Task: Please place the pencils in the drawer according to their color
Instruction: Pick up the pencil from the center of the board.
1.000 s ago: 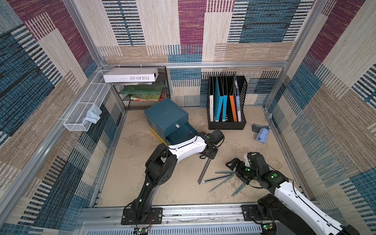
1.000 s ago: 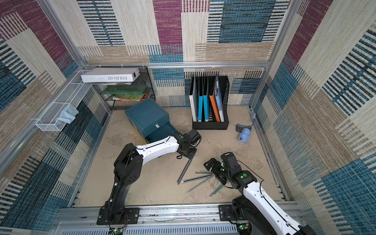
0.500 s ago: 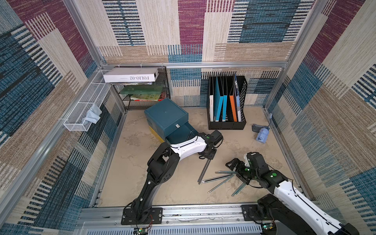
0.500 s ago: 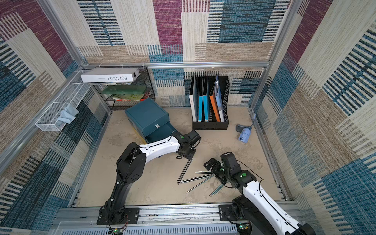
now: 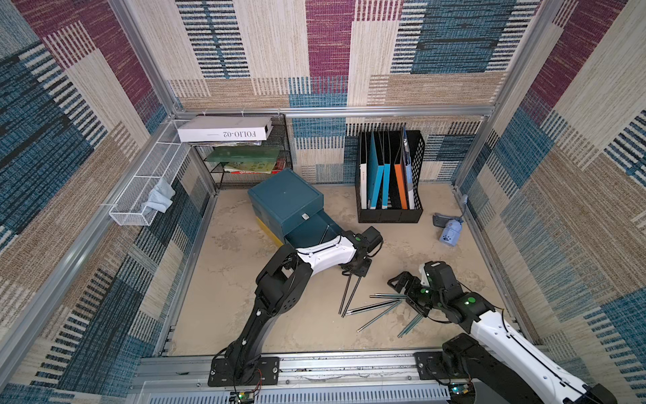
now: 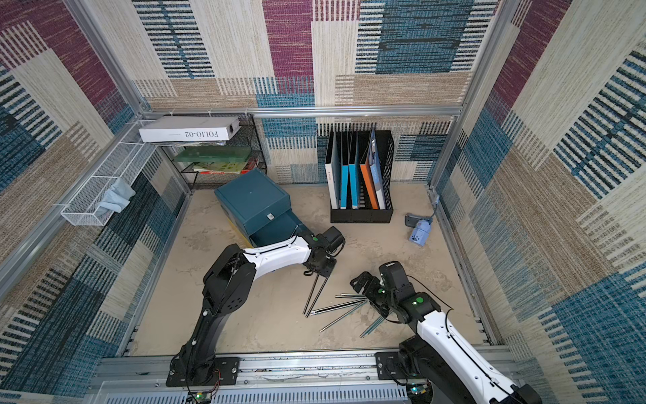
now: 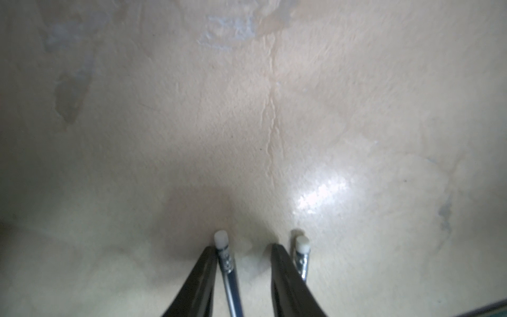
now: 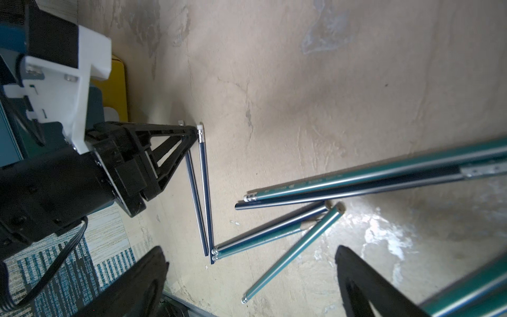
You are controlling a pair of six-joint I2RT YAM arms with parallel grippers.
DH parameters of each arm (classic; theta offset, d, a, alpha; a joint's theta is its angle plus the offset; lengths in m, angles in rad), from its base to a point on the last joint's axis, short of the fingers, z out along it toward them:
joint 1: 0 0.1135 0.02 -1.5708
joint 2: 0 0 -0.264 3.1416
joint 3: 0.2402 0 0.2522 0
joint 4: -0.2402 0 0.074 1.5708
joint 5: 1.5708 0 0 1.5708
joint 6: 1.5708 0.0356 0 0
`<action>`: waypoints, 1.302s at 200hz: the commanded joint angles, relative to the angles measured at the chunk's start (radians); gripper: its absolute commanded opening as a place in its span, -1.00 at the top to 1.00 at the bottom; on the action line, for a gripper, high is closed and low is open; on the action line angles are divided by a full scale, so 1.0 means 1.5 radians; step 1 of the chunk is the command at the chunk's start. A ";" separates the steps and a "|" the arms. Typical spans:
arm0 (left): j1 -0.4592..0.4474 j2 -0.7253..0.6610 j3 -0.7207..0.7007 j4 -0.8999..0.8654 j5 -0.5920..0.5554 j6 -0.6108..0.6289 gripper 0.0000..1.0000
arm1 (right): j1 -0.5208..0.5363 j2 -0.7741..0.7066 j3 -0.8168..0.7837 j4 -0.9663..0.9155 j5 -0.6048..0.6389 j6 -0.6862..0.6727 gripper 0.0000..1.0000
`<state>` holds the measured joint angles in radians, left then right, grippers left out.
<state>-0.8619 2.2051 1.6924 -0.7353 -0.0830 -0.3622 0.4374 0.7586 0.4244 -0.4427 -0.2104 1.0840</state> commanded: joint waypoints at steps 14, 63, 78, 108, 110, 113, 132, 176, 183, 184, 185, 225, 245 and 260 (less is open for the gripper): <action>0.000 0.009 -0.019 -0.009 0.007 -0.008 0.43 | -0.001 -0.001 0.003 0.005 0.004 -0.004 -1.00; 0.000 0.007 -0.029 -0.006 0.009 -0.014 0.72 | -0.001 -0.002 0.004 0.005 0.004 -0.002 -1.00; 0.000 0.007 -0.029 -0.007 0.009 -0.014 0.89 | -0.001 -0.003 0.004 0.005 0.005 -0.003 -1.00; 0.000 0.003 -0.023 -0.013 0.012 -0.008 1.00 | -0.003 -0.004 0.006 0.005 0.005 -0.002 -1.00; 0.000 0.001 -0.023 -0.013 0.014 -0.007 1.00 | -0.002 -0.004 0.006 0.005 0.004 -0.003 -1.00; 0.000 0.000 -0.023 -0.014 0.014 -0.007 1.00 | -0.003 -0.004 0.006 0.005 0.004 -0.002 -1.00; 0.000 -0.016 -0.017 -0.020 0.019 -0.002 1.00 | -0.003 -0.002 0.009 0.006 0.004 -0.002 -1.00; 0.000 -0.073 0.006 -0.042 0.031 0.005 1.00 | -0.003 -0.002 0.013 0.010 0.002 -0.001 -1.00; 0.000 -0.081 0.011 -0.045 0.034 0.006 1.00 | -0.003 -0.002 0.014 0.010 0.002 0.000 -1.00; 0.001 -0.082 0.012 -0.046 0.034 0.007 1.00 | -0.003 -0.002 0.014 0.011 0.002 0.000 -1.00; 0.000 -0.083 0.013 -0.046 0.035 0.007 1.00 | -0.003 -0.002 0.014 0.011 0.002 0.000 -1.00; 0.000 -0.130 0.039 -0.065 0.054 0.011 1.00 | -0.003 -0.002 0.021 0.013 -0.002 0.000 -1.00; 0.000 -0.155 0.056 -0.072 0.053 0.013 1.00 | -0.003 -0.002 0.026 0.014 -0.006 0.000 -1.00; 0.000 -0.168 0.080 -0.083 0.045 0.020 1.00 | -0.003 -0.002 0.033 0.020 -0.011 0.002 -1.00</action>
<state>-0.8631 1.9850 1.7691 -0.8257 -0.0177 -0.3546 0.4316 0.7570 0.4572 -0.4370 -0.2153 1.0851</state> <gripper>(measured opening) 0.090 0.997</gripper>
